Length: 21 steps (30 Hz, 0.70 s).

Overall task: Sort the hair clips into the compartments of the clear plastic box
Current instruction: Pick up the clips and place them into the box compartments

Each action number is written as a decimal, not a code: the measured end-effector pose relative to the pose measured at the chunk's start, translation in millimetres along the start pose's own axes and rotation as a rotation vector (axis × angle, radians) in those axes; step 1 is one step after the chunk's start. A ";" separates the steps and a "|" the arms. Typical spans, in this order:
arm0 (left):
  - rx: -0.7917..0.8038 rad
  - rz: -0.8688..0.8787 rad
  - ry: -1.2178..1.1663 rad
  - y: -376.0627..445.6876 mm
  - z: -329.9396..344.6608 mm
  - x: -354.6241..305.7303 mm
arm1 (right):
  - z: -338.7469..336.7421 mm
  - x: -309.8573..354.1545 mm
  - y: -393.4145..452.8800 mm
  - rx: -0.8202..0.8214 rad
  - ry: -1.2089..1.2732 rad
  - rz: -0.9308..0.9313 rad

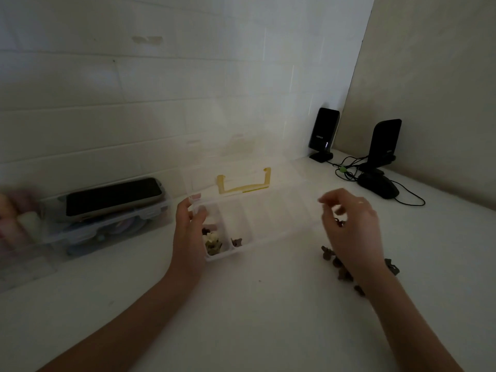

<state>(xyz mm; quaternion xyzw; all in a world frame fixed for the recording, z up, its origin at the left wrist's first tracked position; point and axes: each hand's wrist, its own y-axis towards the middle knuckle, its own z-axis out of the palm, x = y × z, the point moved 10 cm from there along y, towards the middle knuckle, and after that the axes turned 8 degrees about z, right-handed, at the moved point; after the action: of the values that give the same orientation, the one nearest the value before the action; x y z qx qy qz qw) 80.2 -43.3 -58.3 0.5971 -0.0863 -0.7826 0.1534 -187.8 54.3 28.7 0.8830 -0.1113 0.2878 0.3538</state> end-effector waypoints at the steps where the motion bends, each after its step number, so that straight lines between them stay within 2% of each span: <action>1: -0.003 -0.001 0.000 0.3 -0.3 0.1 | -3.8 -13.4 -1.0 0.025 -0.003 0.044; 4: 0.000 -0.011 -0.013 -0.6 0.4 -1.7 | -7.3 -46.0 -3.9 0.167 -0.009 0.116; 10: -0.003 -0.053 -0.018 -2.7 2.5 -1.6 | 35.7 -58.4 -26.4 0.576 -0.345 -0.028; 16: 0.000 -0.059 -0.014 -3.7 2.6 -4.0 | 40.0 -50.5 -24.9 0.533 -0.335 -0.076; 18: -0.001 -0.058 -0.013 -4.3 2.6 -5.2 | 37.5 -43.2 -24.4 0.515 -0.239 -0.098; 21: -0.012 -0.057 -0.008 -4.7 1.6 -5.6 | 26.9 -34.4 -21.3 0.458 0.031 -0.040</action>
<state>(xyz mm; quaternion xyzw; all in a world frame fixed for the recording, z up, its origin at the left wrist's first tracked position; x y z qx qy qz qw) 79.3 -37.1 -54.2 0.5954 -0.0649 -0.7895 0.1342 -195.5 51.0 -19.1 0.9378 -0.0199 0.3118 0.1514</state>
